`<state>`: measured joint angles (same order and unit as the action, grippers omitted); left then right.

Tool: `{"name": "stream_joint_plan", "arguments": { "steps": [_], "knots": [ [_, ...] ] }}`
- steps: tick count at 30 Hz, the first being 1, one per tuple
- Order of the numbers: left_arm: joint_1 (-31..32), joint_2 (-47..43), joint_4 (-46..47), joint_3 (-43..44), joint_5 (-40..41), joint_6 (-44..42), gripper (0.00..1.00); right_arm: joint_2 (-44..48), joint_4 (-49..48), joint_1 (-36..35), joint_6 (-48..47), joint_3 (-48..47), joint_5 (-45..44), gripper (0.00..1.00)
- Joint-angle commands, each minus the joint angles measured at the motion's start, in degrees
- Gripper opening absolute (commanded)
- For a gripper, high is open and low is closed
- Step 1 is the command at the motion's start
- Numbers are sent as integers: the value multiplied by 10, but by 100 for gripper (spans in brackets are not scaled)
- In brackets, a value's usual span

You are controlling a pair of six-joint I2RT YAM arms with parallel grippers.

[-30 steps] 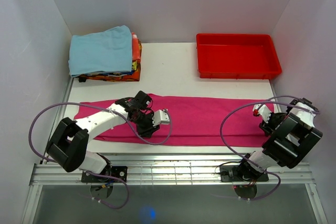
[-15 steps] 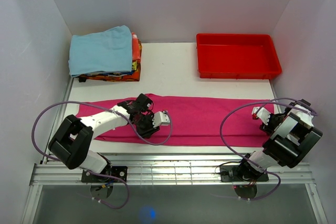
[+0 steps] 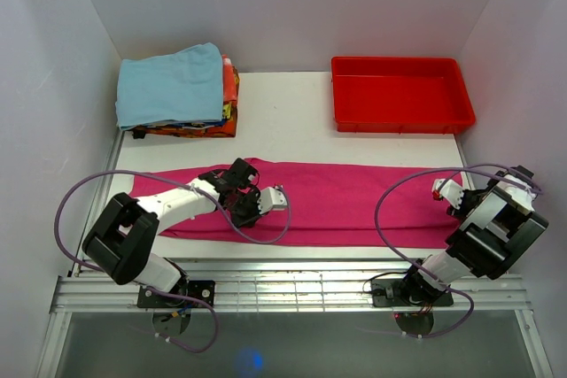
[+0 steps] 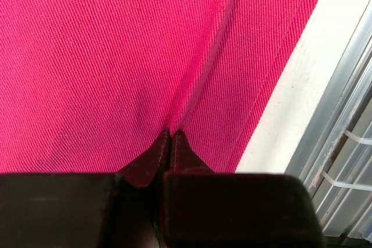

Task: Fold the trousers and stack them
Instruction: Fold the trousers

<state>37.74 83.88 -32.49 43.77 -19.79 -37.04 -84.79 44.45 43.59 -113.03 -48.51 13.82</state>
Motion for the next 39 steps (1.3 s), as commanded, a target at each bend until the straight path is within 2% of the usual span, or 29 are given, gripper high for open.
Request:
{"name": "stream_joint_plan", "arguments": {
  "steps": [1, 4, 8, 13, 17, 23, 26, 29, 32, 34, 39],
  "knots": [
    [3, -6, 9, -18, 3, 4, 7, -10, -19, 5, -22, -23, -8, 37],
    [3, -16, 7, -18, 0, 6, 0, -12, -23, 5, -22, -24, -9, 20],
    [3, -37, -4, -18, -6, 7, 0, -9, -22, 5, -21, -28, -8, 8],
    [1, -81, -9, -19, 2, 22, 0, 0, -1, 5, -19, -55, 19, 8],
    [-15, -115, -10, -6, 7, 49, 0, -4, 43, 4, -2, -133, 51, 8],
    [-91, -134, -28, 34, -21, 46, 0, -20, 166, 4, 11, -280, 75, 8],
    [-129, -142, -72, 57, -52, 11, 0, -1, 222, 6, -4, -297, 67, 8],
    [-137, -174, -113, 51, -70, -22, 0, 41, 219, 18, -52, -241, 41, 8],
    [-137, -189, -147, 17, -83, -48, 0, 72, 175, 36, -86, -137, 2, 8],
    [-137, -186, -143, -25, -81, -54, 0, 76, 130, 49, -97, -69, -24, 8],
    [-137, -141, -92, -79, -47, -54, 0, 53, 60, 55, -85, 4, -51, 8]
  ]
}}
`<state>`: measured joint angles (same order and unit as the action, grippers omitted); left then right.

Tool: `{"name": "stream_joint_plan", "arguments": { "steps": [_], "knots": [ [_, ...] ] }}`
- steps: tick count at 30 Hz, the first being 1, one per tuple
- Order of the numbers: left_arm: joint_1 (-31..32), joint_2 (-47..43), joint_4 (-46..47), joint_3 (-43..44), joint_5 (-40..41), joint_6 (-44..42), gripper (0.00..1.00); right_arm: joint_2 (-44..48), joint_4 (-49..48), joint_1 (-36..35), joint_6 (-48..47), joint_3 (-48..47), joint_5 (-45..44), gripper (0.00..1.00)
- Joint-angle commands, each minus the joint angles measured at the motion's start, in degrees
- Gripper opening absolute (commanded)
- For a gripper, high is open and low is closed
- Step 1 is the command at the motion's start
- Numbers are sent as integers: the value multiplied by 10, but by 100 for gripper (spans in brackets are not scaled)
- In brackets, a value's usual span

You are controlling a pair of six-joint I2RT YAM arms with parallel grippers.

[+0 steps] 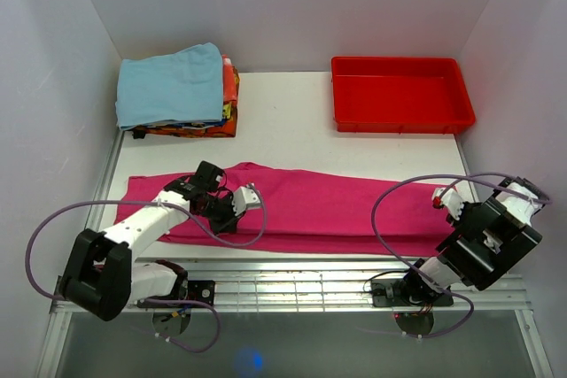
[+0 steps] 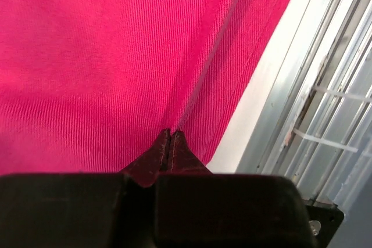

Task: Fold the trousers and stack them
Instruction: Fold the trousers

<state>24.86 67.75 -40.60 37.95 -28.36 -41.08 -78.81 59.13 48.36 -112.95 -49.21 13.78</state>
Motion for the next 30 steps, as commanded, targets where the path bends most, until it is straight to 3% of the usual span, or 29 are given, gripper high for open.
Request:
{"name": "stream_joint_plan", "arguments": {
  "steps": [1, 4, 9, 12, 13, 18, 19, 22, 27, 28, 30],
  "knots": [
    [-9, 29, -6, -23, 40, -10, 0, -10, -109, 9, -83, 18, -50, 8],
    [-8, 56, -4, -20, 30, -12, 7, -26, -135, 9, -81, 40, -60, 8],
    [-7, 80, 15, -25, 46, -10, 11, -37, -136, 10, -73, 52, -67, 8],
    [-7, 89, 16, -20, 52, -1, 22, -31, -133, 10, -77, 69, -79, 10],
    [-7, 89, 14, -17, 50, 3, 33, -28, -133, 10, -78, 72, -82, 26],
    [-7, 60, -26, 12, -7, 10, 58, -29, -84, 17, -60, 19, -41, 47],
    [-7, 47, -36, 25, -19, 12, 69, -41, -64, 17, -56, -23, -34, 59],
    [-7, 27, -74, 54, -56, 16, 74, -63, 15, 21, -35, -111, 4, 87],
    [-9, -18, -62, 88, -56, 94, 76, -111, 128, 21, 52, -228, 73, 80],
    [-9, -18, -49, 89, -43, 116, 76, -120, 128, 21, 75, -234, 79, 71],
    [-12, -7, -16, 85, 3, 156, 76, -125, 120, 18, 118, -230, 85, 64]
  ]
}}
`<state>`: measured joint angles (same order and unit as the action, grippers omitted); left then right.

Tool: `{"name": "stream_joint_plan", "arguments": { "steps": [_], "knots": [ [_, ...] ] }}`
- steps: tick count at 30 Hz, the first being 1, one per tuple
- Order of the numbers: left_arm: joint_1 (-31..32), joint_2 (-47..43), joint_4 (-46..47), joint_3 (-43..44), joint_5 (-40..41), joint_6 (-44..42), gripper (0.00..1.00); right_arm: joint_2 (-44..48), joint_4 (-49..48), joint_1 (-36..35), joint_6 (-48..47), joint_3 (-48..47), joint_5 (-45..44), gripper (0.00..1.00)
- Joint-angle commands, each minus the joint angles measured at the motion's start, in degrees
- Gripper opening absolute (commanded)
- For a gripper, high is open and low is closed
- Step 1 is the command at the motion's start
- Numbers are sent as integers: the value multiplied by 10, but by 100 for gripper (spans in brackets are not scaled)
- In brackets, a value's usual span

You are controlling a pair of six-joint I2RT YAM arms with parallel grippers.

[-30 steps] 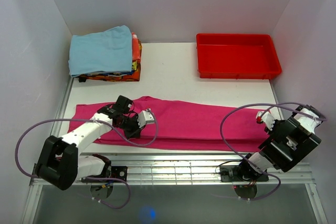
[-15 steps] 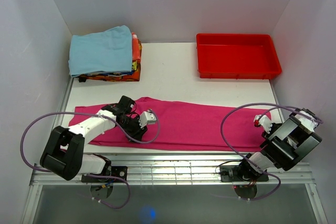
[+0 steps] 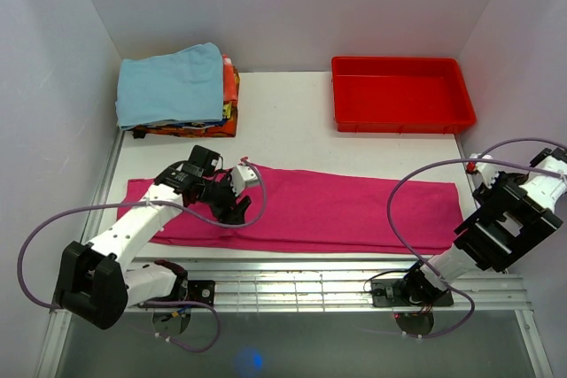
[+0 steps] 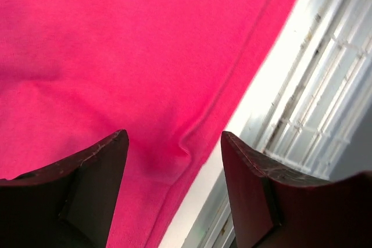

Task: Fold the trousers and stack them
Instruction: Fold the trousers

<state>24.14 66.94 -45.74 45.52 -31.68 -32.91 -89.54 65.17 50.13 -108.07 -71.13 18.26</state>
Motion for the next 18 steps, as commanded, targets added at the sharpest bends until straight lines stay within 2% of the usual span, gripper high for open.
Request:
{"name": "stream_joint_plan", "arguments": {
  "steps": [1, 5, 9, 11, 12, 15, 18],
  "knots": [
    [-8, 6, 50, 5, 55, 89, 75, -15, 48, -2, 118, 0, 36, 61],
    [-67, 51, 94, -6, 68, 129, 74, 15, -36, -10, 198, 88, 18, 61],
    [-111, 131, 76, 37, 53, 154, 73, 58, -91, -45, 242, 189, 8, 63],
    [-134, 162, 65, 63, 44, 154, 73, 74, -129, -77, 261, 228, -17, 64],
    [-144, 168, 53, 71, 41, 152, 73, 74, -178, -85, 262, 264, -50, 64],
    [-175, 195, 19, 95, 58, 122, 75, 48, -276, -98, 260, 296, -117, 64],
    [-231, 215, 2, 100, 72, 87, 75, -21, -325, -91, 261, 276, -168, 63]
  ]
}}
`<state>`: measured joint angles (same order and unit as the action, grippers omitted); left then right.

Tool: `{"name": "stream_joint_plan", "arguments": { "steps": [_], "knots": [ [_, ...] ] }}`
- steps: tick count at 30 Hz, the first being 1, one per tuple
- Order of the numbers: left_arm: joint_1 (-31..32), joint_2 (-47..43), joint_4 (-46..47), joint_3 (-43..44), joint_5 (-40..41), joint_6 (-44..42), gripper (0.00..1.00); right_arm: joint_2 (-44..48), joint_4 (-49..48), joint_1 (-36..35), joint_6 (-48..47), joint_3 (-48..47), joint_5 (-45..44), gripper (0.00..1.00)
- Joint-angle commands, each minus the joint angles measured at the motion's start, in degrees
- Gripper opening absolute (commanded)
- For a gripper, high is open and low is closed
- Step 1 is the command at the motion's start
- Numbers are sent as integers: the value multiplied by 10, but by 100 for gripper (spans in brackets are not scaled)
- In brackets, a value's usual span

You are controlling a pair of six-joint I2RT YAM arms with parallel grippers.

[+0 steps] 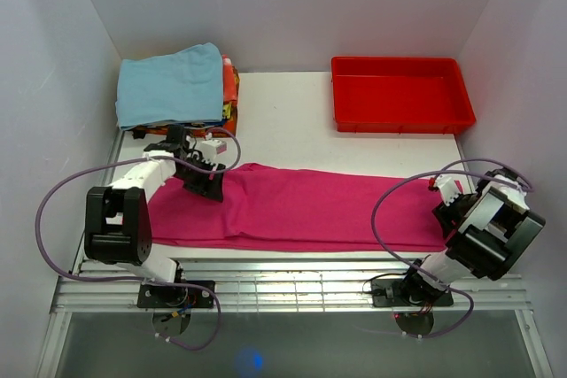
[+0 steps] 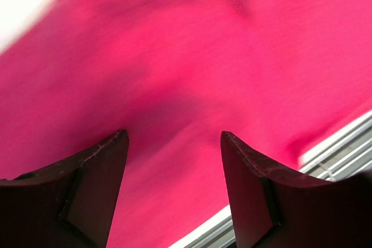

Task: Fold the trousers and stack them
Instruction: Fold the trousers

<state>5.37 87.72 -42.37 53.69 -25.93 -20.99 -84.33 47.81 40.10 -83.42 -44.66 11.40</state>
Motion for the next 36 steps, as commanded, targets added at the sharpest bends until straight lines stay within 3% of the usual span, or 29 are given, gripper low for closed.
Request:
{"name": "stream_joint_plan", "arguments": {
  "steps": [1, 4, 6, 10, 13, 14, 15, 17, 18, 20, 23, 25, 30, 36],
  "knots": [
    [-53, 10, -34, 19, 17, -44, 75, -108, -162, 14, 18, -21, -105, 63],
    [-103, 5, -60, 27, -22, -109, 75, -135, -130, 16, 29, -67, -92, 63],
    [-113, -18, -110, 38, -75, -178, 76, -121, -74, 6, 20, -105, -25, 63],
    [-113, -67, -142, 18, -91, -245, 74, -15, 46, -34, -24, -125, 108, 57],
    [-118, -71, -127, 5, -89, -224, 71, 77, 96, -108, -15, -115, 195, 51],
    [-127, -65, -124, 8, -97, -212, 70, 98, 98, -171, 10, -112, 225, 50],
    [-133, -57, -123, 17, -107, -198, 70, 142, 78, -208, 45, -105, 235, 49],
    [-149, -25, -121, 31, -141, -159, 69, 175, 30, -351, 165, -96, 242, 48],
    [-153, -14, -117, 41, -147, -144, 69, 199, -34, -400, 211, -84, 233, 47],
    [-164, 9, -108, 48, -159, -109, 70, 205, -100, -562, 327, -76, 192, 45],
    [-174, 25, -106, 55, -156, -88, 72, 173, -180, -693, 398, -80, 186, 42],
    [-182, 29, -106, 52, -154, -87, 73, 132, -212, -722, 447, -90, 208, 44],
    [-194, 39, -101, 42, -148, -87, 75, 64, -257, -843, 468, -94, 138, 48],
    [-203, 50, -87, 30, -142, -79, 79, -13, -318, -1005, 497, -117, 43, 45]
  ]
}}
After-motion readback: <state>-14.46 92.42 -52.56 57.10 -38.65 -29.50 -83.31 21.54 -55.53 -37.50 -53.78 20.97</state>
